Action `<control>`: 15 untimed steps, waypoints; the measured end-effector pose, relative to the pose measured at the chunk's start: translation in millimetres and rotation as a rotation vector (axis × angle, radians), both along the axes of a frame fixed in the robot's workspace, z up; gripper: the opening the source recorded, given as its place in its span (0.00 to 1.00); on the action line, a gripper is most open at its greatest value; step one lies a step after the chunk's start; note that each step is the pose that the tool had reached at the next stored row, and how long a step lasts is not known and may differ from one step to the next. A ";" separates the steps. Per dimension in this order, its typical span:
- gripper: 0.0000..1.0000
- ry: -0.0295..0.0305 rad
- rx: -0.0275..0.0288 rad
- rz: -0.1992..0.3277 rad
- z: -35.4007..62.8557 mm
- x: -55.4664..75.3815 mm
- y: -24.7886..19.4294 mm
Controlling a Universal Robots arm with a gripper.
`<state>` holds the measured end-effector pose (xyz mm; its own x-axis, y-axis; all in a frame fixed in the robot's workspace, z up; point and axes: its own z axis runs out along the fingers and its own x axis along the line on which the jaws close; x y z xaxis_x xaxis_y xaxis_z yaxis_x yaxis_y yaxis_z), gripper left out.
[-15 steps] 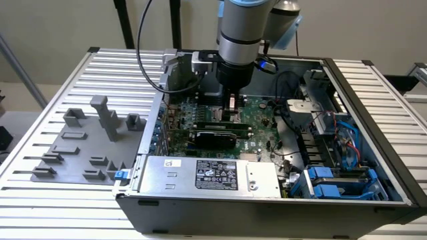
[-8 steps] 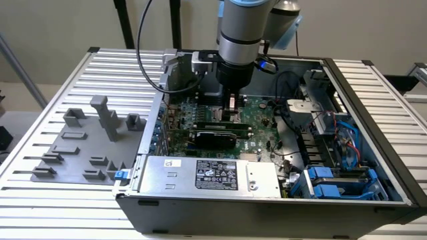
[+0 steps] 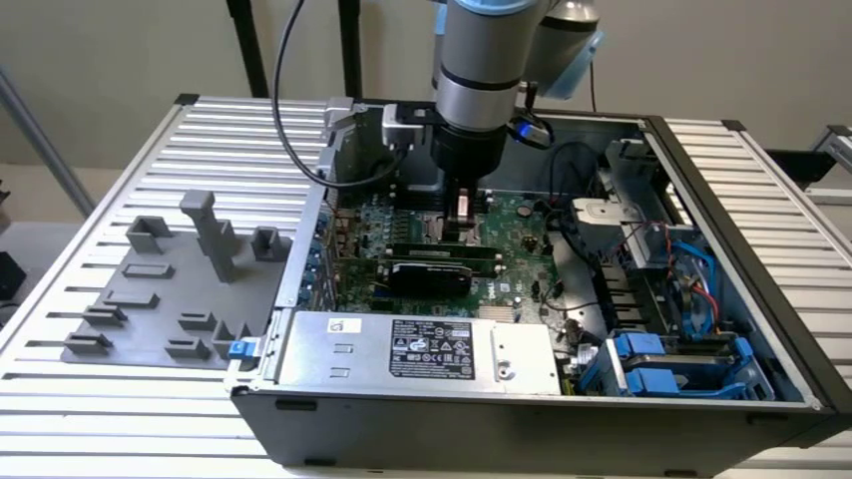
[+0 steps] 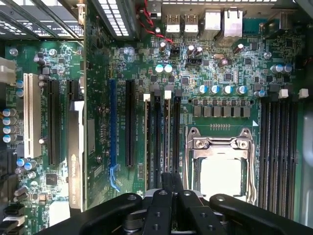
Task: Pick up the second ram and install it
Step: 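Press down the second ram until it locks into place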
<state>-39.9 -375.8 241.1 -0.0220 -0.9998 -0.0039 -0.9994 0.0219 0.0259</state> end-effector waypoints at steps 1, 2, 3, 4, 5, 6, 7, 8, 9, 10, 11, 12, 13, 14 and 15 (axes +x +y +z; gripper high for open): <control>0.00 -0.0005 0.0010 0.000 -1.7 -0.2 0.1; 0.00 -0.0009 0.0025 0.000 -3.2 -0.2 0.1; 0.00 -0.0010 0.0040 0.000 -4.2 -0.3 0.1; 0.00 -0.0011 0.0050 0.000 -5.3 -0.3 0.1; 0.00 -0.0011 0.0054 0.000 -6.3 -0.3 0.1; 0.00 -0.0011 0.0055 0.000 -7.5 -0.3 0.1; 0.00 -0.0012 0.0055 0.000 -8.8 -0.3 0.1; 0.00 -0.0012 0.0055 0.000 -10.3 -0.2 0.1; 0.00 -0.0008 0.0044 0.000 -11.5 -0.3 -0.1; 0.00 -0.0007 0.0038 0.000 -12.9 -0.3 -0.1; 0.00 -0.0009 0.0044 0.000 -14.5 -0.4 -0.1; 0.00 -0.0012 0.0049 0.000 -15.7 -0.4 0.0; 0.00 -0.0014 0.0054 0.000 -16.3 -0.4 0.0; 0.00 -0.0016 0.0056 0.000 -16.4 -0.4 0.1; 0.00 -0.0017 0.0055 0.000 -14.0 -0.4 0.1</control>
<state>-40.3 -375.7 227.1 -0.0220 -0.9997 -0.0094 -0.9995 0.0217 0.0244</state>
